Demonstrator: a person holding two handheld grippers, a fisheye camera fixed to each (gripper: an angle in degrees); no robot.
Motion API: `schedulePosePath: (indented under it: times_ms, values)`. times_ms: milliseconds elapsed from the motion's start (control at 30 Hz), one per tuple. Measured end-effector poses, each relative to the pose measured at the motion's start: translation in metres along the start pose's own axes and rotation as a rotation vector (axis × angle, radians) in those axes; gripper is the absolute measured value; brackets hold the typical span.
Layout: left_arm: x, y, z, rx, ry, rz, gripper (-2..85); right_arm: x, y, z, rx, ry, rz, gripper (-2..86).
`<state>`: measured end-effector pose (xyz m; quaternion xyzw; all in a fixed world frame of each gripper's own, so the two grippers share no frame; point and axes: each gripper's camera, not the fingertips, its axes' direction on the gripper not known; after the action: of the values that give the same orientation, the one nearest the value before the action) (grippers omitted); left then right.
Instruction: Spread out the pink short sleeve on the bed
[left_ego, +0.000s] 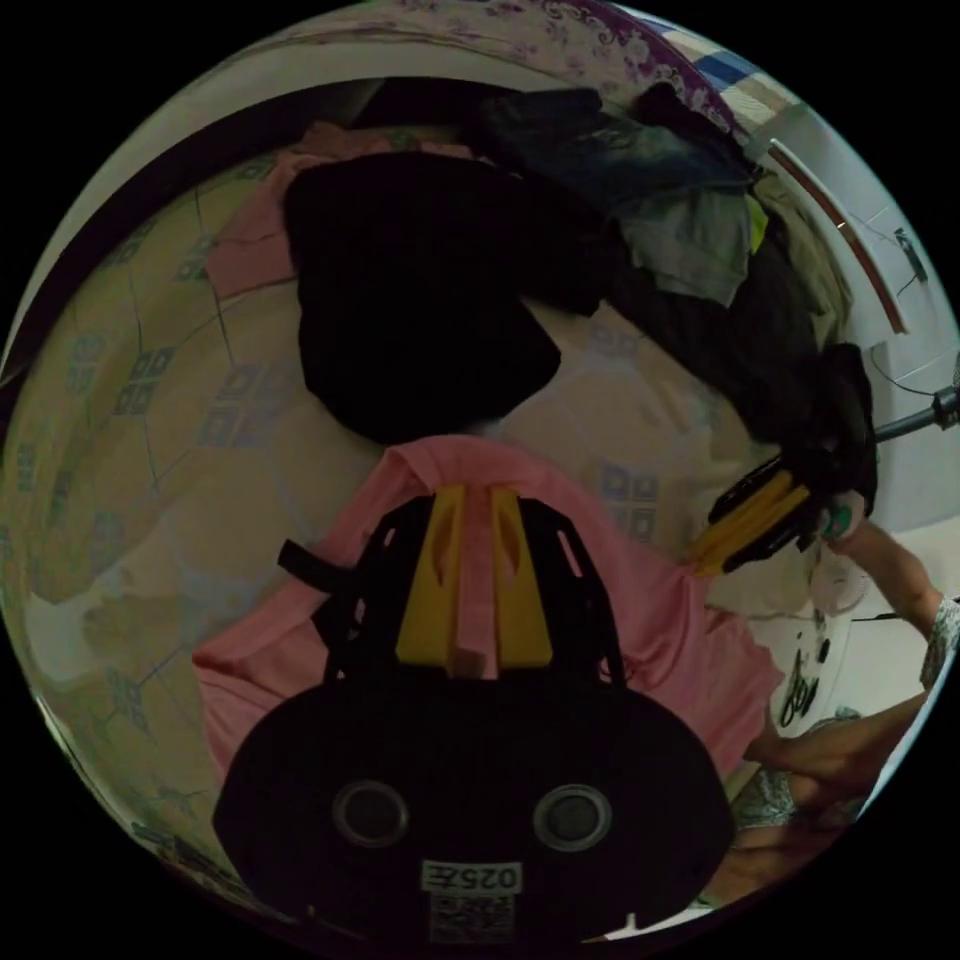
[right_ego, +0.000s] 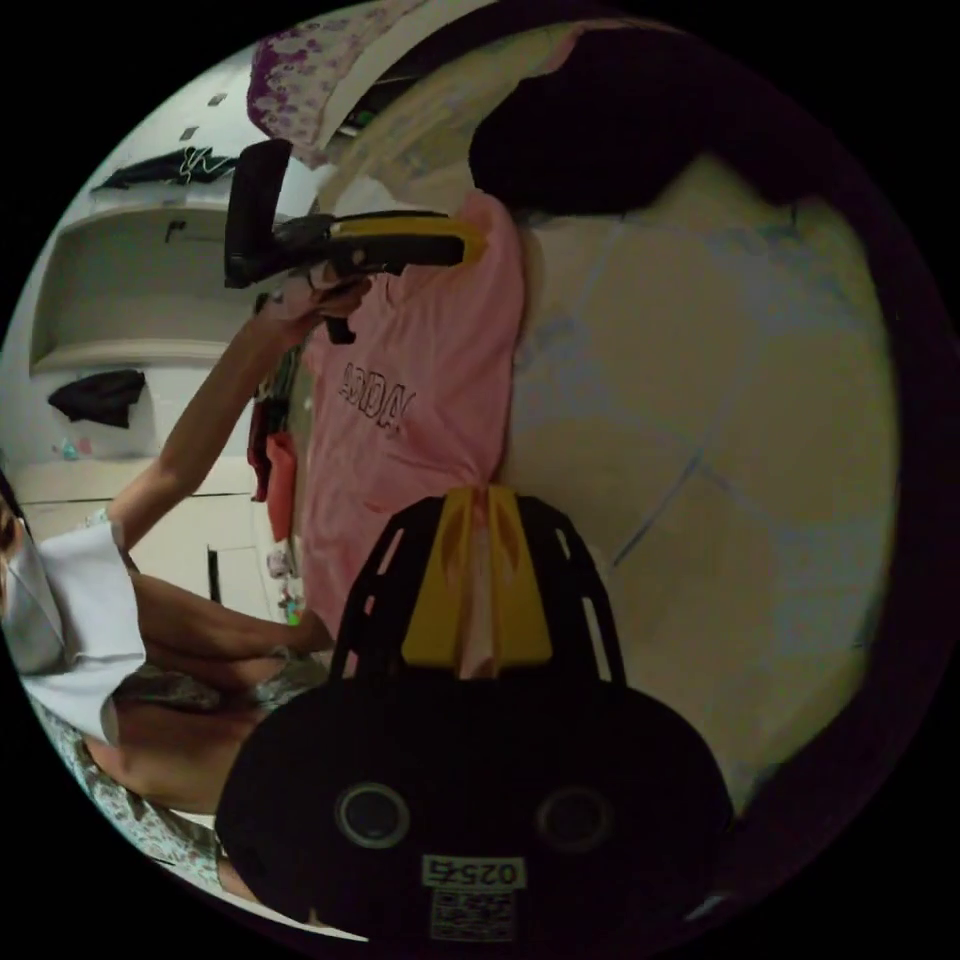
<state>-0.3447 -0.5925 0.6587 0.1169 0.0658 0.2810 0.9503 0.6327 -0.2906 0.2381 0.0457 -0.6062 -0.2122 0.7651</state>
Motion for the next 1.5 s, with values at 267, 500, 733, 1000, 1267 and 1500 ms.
schedulePosePath:
  times_ms: [267,500,733,1000,1267,1500]
  values:
    - [0.000,0.007,0.007,0.059,-0.013,-0.031,3.5,0.017,-0.025,-0.075,-0.014,0.438,0.003,0.2]
    - [-0.026,0.026,0.015,0.153,0.103,-0.196,3.6,0.046,-0.006,-0.064,-0.006,0.317,0.086,7.0]
    - [-0.038,0.178,-0.065,0.407,0.204,-0.355,5.0,0.003,0.142,-0.082,0.382,-0.027,0.083,12.8]
    - [0.008,0.459,-0.076,0.056,0.152,-0.824,8.3,-0.043,0.313,0.046,0.144,-0.250,0.400,13.0]
    - [0.044,0.575,-0.046,-0.066,0.273,-1.141,10.0,-0.062,0.358,0.111,0.130,-0.208,0.507,13.6]
    - [0.041,0.565,-0.029,-0.034,0.145,-1.001,3.3,-0.058,0.334,0.161,0.179,-0.091,0.454,3.6]
